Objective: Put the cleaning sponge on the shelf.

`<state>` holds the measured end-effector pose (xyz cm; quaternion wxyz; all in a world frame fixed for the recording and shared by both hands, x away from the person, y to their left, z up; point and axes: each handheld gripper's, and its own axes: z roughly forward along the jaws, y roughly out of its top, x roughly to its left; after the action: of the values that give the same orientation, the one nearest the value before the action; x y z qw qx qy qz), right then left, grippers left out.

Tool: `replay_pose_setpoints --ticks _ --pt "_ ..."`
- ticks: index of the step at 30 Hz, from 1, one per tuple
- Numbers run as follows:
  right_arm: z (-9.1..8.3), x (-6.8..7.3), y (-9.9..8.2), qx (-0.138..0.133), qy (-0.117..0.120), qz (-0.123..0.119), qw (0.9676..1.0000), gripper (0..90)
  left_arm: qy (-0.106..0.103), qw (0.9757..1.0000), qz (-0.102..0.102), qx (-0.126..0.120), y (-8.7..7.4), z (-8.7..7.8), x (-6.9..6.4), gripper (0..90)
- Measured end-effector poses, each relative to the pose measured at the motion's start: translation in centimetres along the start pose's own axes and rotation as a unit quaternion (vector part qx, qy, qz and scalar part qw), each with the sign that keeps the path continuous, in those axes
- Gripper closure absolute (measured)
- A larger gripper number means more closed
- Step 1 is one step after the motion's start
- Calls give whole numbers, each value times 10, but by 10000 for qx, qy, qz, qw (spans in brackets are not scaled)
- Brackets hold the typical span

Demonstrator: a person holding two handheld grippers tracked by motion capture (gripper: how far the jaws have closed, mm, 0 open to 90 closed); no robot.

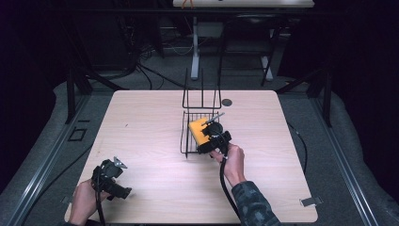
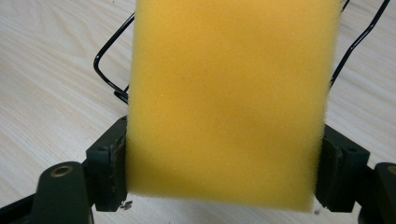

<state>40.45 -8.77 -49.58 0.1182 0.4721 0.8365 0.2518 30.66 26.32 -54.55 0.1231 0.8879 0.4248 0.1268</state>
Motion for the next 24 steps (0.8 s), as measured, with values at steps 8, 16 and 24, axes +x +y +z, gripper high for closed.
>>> replay_pose_setpoints --ticks 8,16,24 --pt "9 -1 2 -27 -13 152 9999 209 -8 10000 3 6 0 0 0 65" --pt "17 -2 2 -85 -4 240 9997 209 -1 10000 0 10 0 0 0 65" --pt "27 -1 3 -60 -24 414 9991 209 -5 10000 8 7 0 0 0 66"
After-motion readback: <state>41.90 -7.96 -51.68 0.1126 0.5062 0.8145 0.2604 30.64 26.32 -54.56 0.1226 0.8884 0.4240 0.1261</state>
